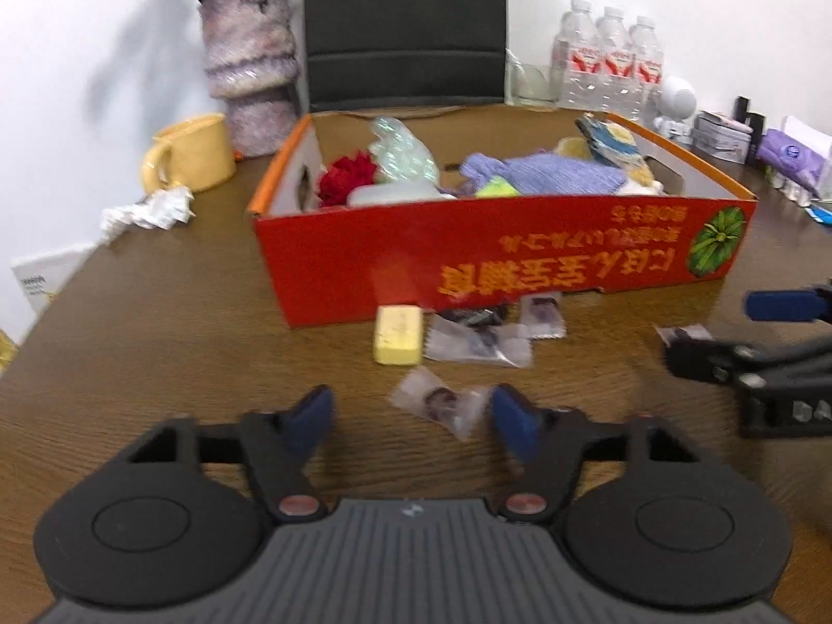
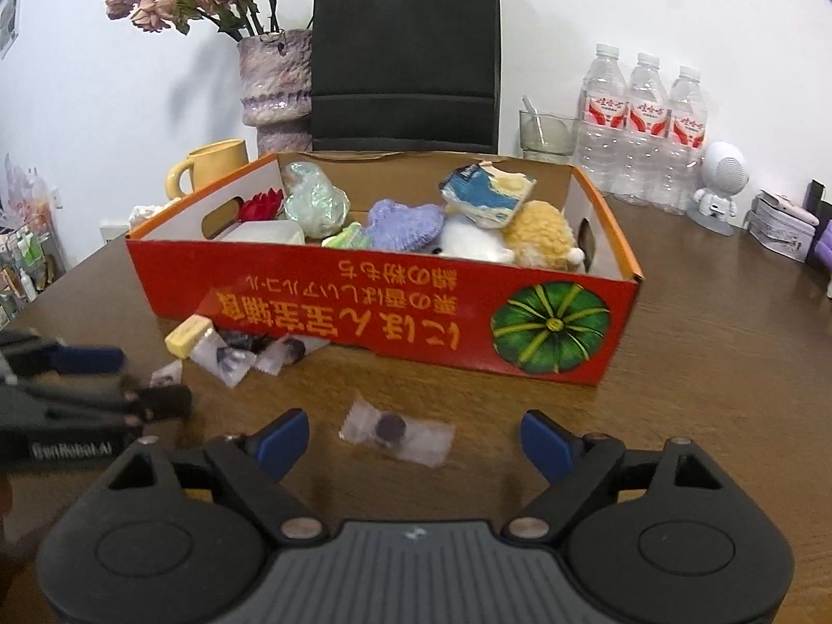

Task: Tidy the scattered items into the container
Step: 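Grasp a wrapped candy with the left gripper while the right grasps another candy, then lower both wrapped candies into the box and open both grippers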

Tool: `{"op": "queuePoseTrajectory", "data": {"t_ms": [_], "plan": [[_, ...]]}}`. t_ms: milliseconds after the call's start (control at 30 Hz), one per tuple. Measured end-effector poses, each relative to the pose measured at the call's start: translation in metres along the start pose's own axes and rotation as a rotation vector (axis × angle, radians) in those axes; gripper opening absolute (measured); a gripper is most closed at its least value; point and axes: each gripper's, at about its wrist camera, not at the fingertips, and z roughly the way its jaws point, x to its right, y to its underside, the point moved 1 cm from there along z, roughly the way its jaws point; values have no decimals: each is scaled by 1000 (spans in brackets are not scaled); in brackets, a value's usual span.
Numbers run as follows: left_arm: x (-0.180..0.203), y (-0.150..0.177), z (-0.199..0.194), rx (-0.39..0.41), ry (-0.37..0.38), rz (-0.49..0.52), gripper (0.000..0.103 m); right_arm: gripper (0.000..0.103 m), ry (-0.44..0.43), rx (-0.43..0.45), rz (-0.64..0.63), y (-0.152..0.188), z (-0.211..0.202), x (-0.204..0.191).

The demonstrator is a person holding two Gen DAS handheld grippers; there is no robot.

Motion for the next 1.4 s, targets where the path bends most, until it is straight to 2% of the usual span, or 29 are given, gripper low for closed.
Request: {"op": "queuePoseTrajectory", "data": {"t_ms": [67, 100, 133, 200, 267, 367, 667, 733, 800, 833, 967, 1033, 1067, 1100, 1400], "plan": [[1, 1, -2, 9, 23, 5, 41, 75, -9, -15, -6, 0, 5, -2], [2, 1, -2, 12, 31, 5, 37, 65, -17, -28, -6, 1, 8, -2], [2, 1, -3, 15, 33, 6, 30, 62, -24, -37, -6, 3, 10, -2], [2, 2, -3, 20, 37, 7, 26, 45, -19, -25, -17, 3, 10, -3], [3, 3, -4, 24, 40, 11, 18, 35, -38, -20, -13, 4, 9, -2], [3, 4, -4, 30, 46, 17, 17, 3, -43, -13, -16, 5, 8, -3], [3, 7, -9, 47, 54, 16, 14, 3, -59, 12, 1, 9, -1, -1], [3, 8, -9, 49, 53, 12, 14, 13, -54, 27, 40, 7, -4, 5], [2, 7, -9, 49, 54, 8, 14, 49, -30, 44, 90, 3, -7, 13], [2, 7, -9, 50, 54, 8, 14, 55, -26, 49, 103, 0, -6, 16], [3, 7, -8, 52, 54, 11, 14, 50, -17, 5, 104, -12, 12, 14], [1, 8, -9, 53, 55, 3, 14, 37, 22, -33, 92, -15, 27, 9], [1, 8, -9, 53, 55, -1, 14, 22, 56, -21, 61, -15, 30, 4], [0, 8, -9, 53, 57, -6, 14, 17, 74, -19, 40, -15, 30, 1], [-4, 9, -14, 80, 74, -20, 14, 15, -3, 26, 78, 2, 2, 7]]}}
